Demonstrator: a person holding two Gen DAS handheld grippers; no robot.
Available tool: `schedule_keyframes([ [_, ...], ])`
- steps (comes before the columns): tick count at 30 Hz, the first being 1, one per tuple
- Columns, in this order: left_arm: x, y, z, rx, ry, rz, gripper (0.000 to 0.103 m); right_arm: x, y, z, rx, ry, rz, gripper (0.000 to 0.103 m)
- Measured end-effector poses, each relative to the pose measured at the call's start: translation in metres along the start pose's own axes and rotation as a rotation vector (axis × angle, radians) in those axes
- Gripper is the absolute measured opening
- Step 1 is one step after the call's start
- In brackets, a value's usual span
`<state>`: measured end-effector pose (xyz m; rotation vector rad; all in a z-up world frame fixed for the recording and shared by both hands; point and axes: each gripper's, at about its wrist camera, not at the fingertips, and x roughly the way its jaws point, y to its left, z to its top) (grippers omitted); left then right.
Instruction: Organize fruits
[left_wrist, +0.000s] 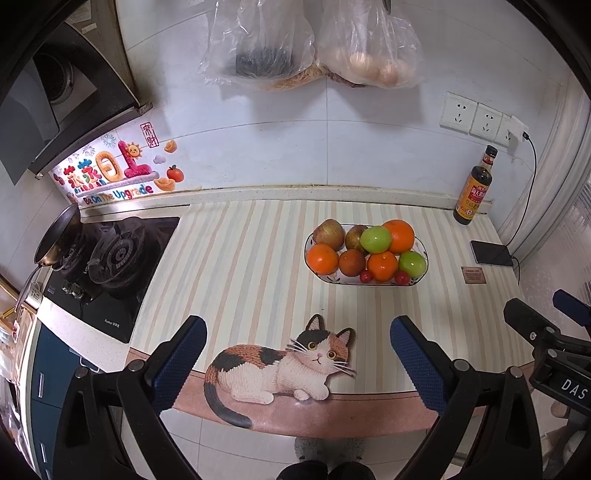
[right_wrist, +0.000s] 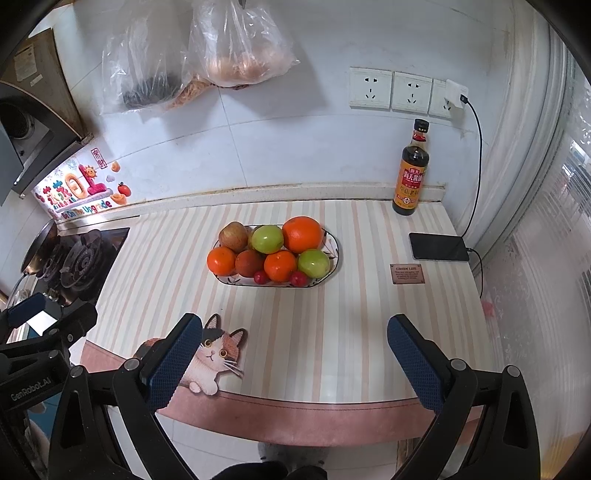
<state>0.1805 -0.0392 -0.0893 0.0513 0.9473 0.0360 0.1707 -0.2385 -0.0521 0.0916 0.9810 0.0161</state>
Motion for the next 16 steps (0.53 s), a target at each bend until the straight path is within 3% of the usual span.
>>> schedule_keyframes([
  [16,-0.0031,-0.0002,0.0022,0.002,-0.01,-0.009,0.102,-0.0024,-0.0008,0.0011,0.003,-0.001,0.007,0.102],
])
